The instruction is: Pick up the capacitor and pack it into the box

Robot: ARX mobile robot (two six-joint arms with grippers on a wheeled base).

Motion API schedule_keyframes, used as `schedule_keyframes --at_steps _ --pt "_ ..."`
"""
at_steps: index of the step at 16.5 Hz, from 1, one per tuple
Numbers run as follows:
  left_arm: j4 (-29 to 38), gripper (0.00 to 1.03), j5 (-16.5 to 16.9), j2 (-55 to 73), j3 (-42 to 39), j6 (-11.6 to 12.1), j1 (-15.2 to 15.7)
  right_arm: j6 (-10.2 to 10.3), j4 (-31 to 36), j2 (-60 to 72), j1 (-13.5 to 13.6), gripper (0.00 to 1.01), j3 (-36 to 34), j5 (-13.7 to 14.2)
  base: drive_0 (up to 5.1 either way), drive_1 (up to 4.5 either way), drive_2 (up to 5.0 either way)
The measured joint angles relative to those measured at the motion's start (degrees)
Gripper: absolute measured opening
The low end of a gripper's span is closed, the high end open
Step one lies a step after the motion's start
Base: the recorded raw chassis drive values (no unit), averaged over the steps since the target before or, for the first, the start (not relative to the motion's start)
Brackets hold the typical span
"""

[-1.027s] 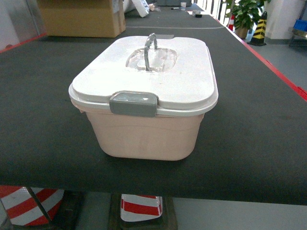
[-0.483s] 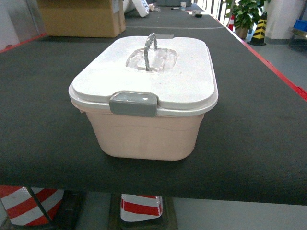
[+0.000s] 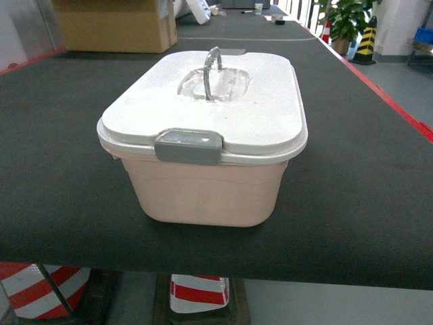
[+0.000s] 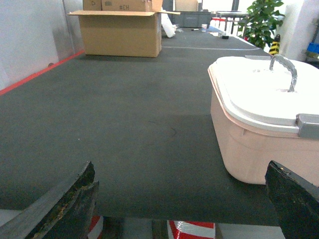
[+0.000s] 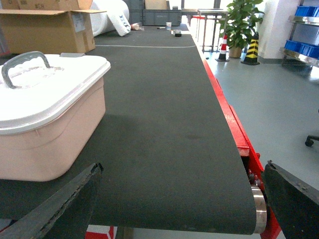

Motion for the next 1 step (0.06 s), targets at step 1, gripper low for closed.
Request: schedule_keyframes --at_steps 1 --pt "0.0 0.98 0.0 0.0 0.0 0.0 0.0 0.0 0.0 0.0 0.0 0.98 0.0 0.0 0.0 0.00 0.0"
